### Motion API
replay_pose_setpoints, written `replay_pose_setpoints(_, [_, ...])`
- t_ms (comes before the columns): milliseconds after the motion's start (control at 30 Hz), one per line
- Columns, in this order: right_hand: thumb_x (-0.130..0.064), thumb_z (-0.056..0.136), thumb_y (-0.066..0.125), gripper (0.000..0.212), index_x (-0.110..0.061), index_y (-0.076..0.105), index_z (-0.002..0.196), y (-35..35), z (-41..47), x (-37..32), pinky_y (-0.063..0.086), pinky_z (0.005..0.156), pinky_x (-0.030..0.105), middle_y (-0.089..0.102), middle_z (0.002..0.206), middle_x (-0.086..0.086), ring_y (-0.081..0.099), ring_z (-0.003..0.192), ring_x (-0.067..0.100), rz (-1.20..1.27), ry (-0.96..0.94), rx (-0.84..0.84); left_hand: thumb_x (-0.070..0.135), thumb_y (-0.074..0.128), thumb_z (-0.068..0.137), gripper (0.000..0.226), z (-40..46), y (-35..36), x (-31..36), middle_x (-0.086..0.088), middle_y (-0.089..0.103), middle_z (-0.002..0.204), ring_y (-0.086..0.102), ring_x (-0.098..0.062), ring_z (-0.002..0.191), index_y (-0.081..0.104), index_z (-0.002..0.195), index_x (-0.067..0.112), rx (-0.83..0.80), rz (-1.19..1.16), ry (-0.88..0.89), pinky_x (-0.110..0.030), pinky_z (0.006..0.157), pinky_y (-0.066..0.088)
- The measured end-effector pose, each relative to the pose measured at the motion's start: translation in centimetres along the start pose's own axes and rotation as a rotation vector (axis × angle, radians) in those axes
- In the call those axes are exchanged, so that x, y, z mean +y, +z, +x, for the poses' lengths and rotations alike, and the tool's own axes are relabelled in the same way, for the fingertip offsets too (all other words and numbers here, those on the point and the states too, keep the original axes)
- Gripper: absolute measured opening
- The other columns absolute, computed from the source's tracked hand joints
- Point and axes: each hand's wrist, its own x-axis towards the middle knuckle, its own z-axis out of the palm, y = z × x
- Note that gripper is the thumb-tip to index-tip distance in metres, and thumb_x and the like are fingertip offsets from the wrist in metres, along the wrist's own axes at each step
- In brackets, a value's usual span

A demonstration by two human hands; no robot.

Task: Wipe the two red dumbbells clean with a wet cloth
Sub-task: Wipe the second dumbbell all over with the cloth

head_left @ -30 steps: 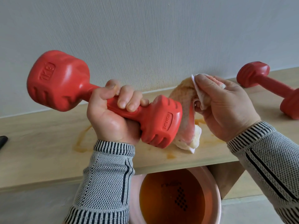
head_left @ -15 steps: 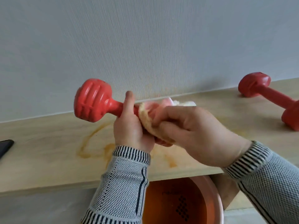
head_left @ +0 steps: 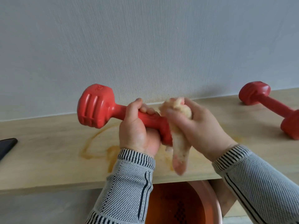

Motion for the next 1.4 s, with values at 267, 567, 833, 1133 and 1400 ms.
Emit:
replay_pose_setpoints(267, [-0.03, 0.093, 0.048, 0.027, -0.025, 0.073, 0.083, 0.9, 0.5, 0.4, 0.048, 0.091, 0.037, 0.071, 0.091, -0.001, 0.064, 0.093, 0.02, -0.168, -0.001, 0.042, 0.002, 0.057, 0.088, 0.031, -0.6, 1.3, -0.7, 0.002, 0.042, 0.055, 0.045, -0.013, 0.049, 0.042, 0.065, 0.017, 0.021, 0.192, 0.173, -0.027, 0.055, 0.042])
replay_pose_setpoints(567, [-0.029, 0.088, 0.046, 0.039, -0.014, 0.069, 0.117, 1.6, -0.7, 0.4, 0.041, 0.1, 0.026, 0.065, 0.119, 0.003, 0.054, 0.112, 0.013, -0.486, -0.535, 0.071, 0.013, 0.053, 0.093, 0.036, -1.3, 2.1, 0.8, 0.001, 0.04, 0.04, 0.037, -0.011, 0.027, 0.038, 0.061, 0.013, 0.095, -0.039, 0.0, -0.014, 0.033, 0.033])
replay_pose_setpoints(833, [-0.026, 0.093, 0.047, 0.028, -0.013, 0.064, 0.075, -1.8, 1.0, 0.0, 0.049, 0.083, 0.039, 0.065, 0.09, 0.011, 0.063, 0.083, 0.024, 0.924, 0.383, -0.371, 0.004, 0.05, 0.086, 0.034, -2.2, 2.7, -0.4, 0.005, 0.038, 0.051, 0.039, -0.01, 0.045, 0.041, 0.058, 0.02, -0.055, 0.042, 0.087, -0.026, 0.057, 0.037])
replay_pose_setpoints(1133, [-0.029, 0.087, 0.053, 0.032, -0.011, 0.068, 0.11, 1.8, -0.2, 1.4, 0.048, 0.087, 0.032, 0.064, 0.11, 0.004, 0.058, 0.099, 0.02, -0.469, -0.562, 0.317, 0.014, 0.06, 0.087, 0.034, -0.6, 3.1, -0.5, -0.004, 0.037, 0.055, 0.043, -0.018, 0.047, 0.039, 0.061, 0.014, 0.179, -0.133, -0.045, -0.024, 0.046, 0.044])
replay_pose_setpoints(1400, [-0.046, 0.071, 0.055, 0.045, -0.029, 0.051, 0.113, 2.1, -0.8, 0.6, 0.043, 0.083, 0.008, 0.063, 0.103, -0.017, 0.059, 0.097, -0.01, 0.22, -0.29, 0.458, 0.019, 0.057, 0.089, 0.035, -0.8, 2.9, -0.4, 0.009, 0.046, 0.05, 0.051, -0.009, 0.044, 0.043, 0.056, 0.019, 0.157, -0.459, -0.228, -0.025, 0.074, 0.054])
